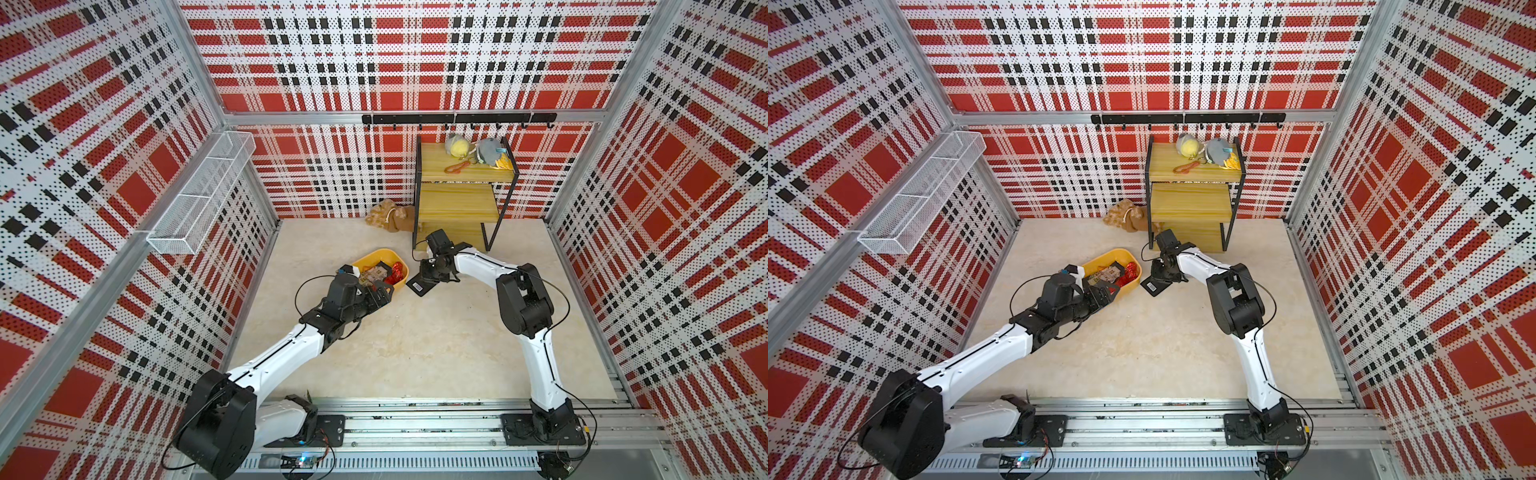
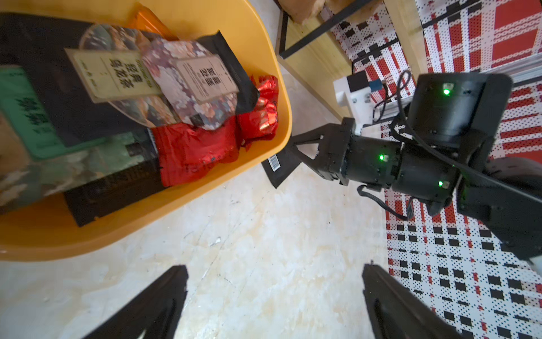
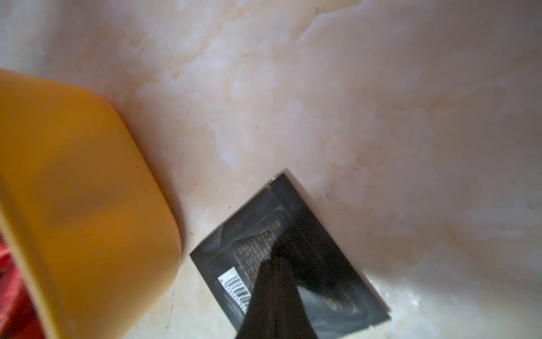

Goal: Put the tea bags into the storage box
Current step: Adjust the tea bag at the center of the board.

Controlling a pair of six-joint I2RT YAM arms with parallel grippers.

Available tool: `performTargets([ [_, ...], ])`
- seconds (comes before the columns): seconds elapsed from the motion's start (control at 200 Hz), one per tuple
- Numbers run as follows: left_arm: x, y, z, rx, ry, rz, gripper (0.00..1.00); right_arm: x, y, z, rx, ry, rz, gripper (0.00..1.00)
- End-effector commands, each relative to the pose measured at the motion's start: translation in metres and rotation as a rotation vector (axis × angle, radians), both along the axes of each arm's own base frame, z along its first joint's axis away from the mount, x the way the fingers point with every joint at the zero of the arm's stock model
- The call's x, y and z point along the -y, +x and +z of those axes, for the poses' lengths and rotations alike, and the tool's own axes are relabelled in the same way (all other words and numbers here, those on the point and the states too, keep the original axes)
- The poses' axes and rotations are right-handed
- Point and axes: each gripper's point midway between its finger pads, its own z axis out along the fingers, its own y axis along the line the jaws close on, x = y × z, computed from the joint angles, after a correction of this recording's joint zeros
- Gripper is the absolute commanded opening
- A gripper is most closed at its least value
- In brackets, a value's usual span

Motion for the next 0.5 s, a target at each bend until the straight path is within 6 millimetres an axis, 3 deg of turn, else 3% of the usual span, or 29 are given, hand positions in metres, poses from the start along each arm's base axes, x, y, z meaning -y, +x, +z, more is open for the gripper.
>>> performTargets([
  [0.0, 0.018, 0.009, 0.015, 0.046, -0.032, -0.010, 0.99, 0.010, -0.004, -0.010, -0.044, -0.012, -0.017, 0.00],
  [0.18, 0.038, 0.009, 0.011, 0.038, -0.035, -0.049, 0.99, 0.023, -0.011, -0.019, -0.081, -0.034, -0.018, 0.00],
  [0.496, 0.070, 0.017, 0.000, 0.019, -0.034, -0.111, 1.00, 0.044, -0.032, -0.017, -0.098, -0.070, -0.023, 0.00],
])
